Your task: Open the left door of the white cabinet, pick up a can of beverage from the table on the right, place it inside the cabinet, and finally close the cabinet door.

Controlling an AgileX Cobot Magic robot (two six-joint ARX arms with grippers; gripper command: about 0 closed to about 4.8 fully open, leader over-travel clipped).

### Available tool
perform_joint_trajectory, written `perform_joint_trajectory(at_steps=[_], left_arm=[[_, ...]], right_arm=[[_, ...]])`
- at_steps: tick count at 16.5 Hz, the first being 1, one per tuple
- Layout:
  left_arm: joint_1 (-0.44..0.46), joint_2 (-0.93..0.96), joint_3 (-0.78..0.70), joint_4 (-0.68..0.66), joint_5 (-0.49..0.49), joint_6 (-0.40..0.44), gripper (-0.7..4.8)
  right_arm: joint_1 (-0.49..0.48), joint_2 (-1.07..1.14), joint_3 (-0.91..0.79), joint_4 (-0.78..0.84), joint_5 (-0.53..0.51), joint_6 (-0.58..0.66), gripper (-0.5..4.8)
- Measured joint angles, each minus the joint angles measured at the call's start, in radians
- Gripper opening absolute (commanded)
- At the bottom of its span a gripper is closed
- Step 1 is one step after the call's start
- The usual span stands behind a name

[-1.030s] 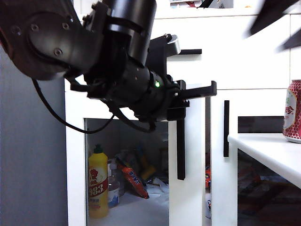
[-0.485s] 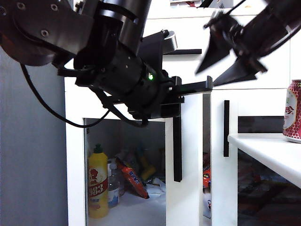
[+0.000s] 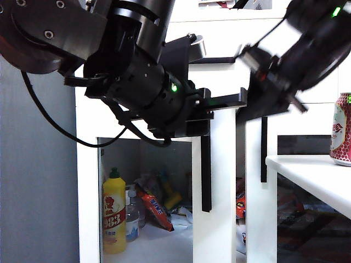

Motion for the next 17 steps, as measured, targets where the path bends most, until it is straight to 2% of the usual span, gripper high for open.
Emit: perform_joint_trajectory(at_steps=[1, 6, 9, 12, 14, 17], left_arm=[[0.000, -0.006, 0.000, -0.008, 0.000, 0.000, -0.05], [-0.002, -0.121, -0.063, -0.108, 0.003, 0.000, -0.05], [-0.002, -0.266, -0.101, -0.306, 0.021, 0.019, -0.05], [-0.003, -0.468, -0.128, -0.550, 0.045, 0.022, -0.05], [0.027, -0.631, -0.089, -0.520, -0.042, 0.024, -0.05], [0.016, -0.806, -0.116, -0.727, -0.009, 0.031, -0.05]], right_arm=[[0.010, 0.017, -0.001, -0.006, -0.049, -0.001, -0.06], [0.101, 0.017, 0.001, 0.044, -0.071, -0.015, -0.06], [0.169, 0.017, 0.000, 0.038, -0.081, 0.013, -0.06], [0.203, 0.021, -0.003, 0.046, -0.190, 0.048, -0.06], [0.224, 0.019, -0.001, 0.090, -0.231, 0.069, -0.06], [0.311, 0.018, 0.000, 0.140, -0.224, 0.081, -0.06]])
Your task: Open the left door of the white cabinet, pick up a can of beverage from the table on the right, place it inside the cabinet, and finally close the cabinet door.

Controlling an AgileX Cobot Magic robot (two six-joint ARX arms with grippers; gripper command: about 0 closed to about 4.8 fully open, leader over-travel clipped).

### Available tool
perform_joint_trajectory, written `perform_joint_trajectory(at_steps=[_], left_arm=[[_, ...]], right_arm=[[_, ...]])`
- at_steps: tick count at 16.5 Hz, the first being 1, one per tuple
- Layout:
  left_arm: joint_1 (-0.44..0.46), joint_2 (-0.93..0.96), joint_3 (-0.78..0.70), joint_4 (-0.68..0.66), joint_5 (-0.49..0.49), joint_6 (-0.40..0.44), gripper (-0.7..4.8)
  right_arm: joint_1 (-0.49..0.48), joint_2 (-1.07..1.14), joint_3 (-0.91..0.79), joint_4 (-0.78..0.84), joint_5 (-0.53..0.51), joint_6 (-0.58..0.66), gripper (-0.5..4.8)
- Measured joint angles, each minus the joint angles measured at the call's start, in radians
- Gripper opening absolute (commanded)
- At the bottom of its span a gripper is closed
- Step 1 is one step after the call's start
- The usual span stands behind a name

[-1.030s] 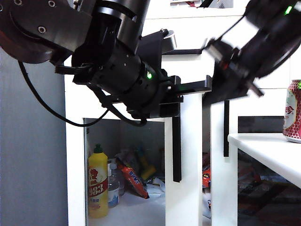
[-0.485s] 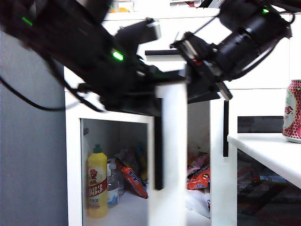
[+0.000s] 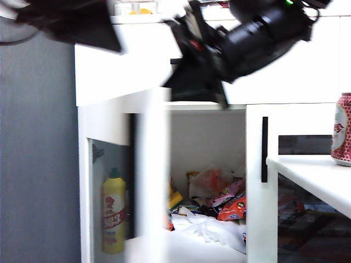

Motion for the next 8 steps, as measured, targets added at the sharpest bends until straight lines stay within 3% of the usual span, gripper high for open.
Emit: perform_joint_trajectory(at_steps=[5, 8], left_arm=[[-0.003, -0.409, 0.012, 0.028, -0.006, 0.000, -0.05], [-0.003, -0.576, 0.012, 0.027, -0.009, 0.000, -0.05]], right_arm=[[0.140, 0.070, 0.000, 0.118, 0.039, 0.063, -0.06], [0.217, 0.150, 0.000, 0.301, 0.040, 0.163, -0.06]])
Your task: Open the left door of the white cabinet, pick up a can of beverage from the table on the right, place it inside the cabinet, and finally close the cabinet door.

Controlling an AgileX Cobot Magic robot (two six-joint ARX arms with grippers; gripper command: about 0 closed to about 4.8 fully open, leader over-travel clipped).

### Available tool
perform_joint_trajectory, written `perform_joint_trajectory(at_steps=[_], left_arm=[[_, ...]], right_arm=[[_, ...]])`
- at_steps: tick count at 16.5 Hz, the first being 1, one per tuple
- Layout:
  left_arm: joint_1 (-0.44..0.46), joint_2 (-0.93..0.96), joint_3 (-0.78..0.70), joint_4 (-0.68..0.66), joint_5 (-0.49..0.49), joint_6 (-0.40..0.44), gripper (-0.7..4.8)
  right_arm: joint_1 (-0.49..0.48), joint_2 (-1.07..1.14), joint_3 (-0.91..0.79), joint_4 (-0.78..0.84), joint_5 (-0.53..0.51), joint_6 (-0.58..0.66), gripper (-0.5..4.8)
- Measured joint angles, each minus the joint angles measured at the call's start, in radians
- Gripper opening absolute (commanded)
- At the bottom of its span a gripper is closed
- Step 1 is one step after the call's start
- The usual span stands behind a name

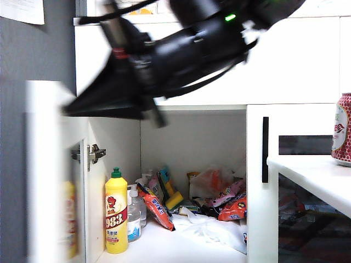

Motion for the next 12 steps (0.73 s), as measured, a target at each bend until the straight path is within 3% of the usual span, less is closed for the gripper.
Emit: perform_joint_trajectory(at_steps=[2, 5, 12], left_arm=[[0.000, -0.060, 0.000, -0.004, 0.000, 0.000, -0.05], [0.000, -0.092, 0.000, -0.003, -0.001, 0.000, -0.05], [0.000, -0.092, 0.000, -0.042, -0.001, 0.000, -0.05]], right_arm=[[0.048, 0.021, 0.001, 0.134, 0.042, 0.071, -0.06], [0.095, 0.022, 0.003, 0.159, 0.106, 0.089, -0.06], [0.056, 0.029, 0.004, 0.202, 0.129, 0.089, -0.06]])
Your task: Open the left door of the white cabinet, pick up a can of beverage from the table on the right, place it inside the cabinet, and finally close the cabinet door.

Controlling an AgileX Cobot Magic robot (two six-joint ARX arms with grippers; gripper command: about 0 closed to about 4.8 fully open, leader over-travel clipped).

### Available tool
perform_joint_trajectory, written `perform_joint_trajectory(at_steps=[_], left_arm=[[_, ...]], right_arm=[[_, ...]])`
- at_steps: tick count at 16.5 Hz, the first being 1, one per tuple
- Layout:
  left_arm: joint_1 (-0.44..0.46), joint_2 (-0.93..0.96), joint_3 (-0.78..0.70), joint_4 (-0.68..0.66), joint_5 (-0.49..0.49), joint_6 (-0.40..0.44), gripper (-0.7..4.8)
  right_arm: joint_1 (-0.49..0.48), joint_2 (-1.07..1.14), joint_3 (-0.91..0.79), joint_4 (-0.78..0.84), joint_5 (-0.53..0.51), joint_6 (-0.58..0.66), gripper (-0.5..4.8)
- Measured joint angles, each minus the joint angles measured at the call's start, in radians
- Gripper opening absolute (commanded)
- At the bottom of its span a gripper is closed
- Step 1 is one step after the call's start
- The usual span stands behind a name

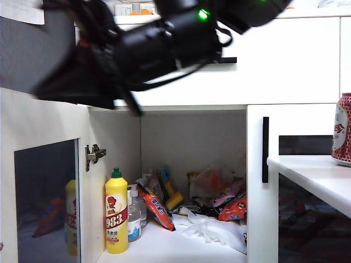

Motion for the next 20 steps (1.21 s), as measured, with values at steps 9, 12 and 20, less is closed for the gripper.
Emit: perform_joint_trajectory(at_steps=[9, 12, 20], left_arm=[[0.000, 0.000, 0.000, -0.044, 0.000, 0.000, -0.05], [0.000, 0.000, -0.001, -0.038, 0.000, 0.000, -0.05], [0.000, 0.233, -0.033, -0.029, 0.111, 0.000, -0.05]], right_arm=[[-0.430, -0.782, 0.003, -0.303, 0.427, -0.264, 0.56], [-0.515, -1.059, 0.002, -0.620, 0.729, -0.367, 2.07], [-0.520, -1.182, -0.525, -0.435, 0.940, -0.316, 4.79]])
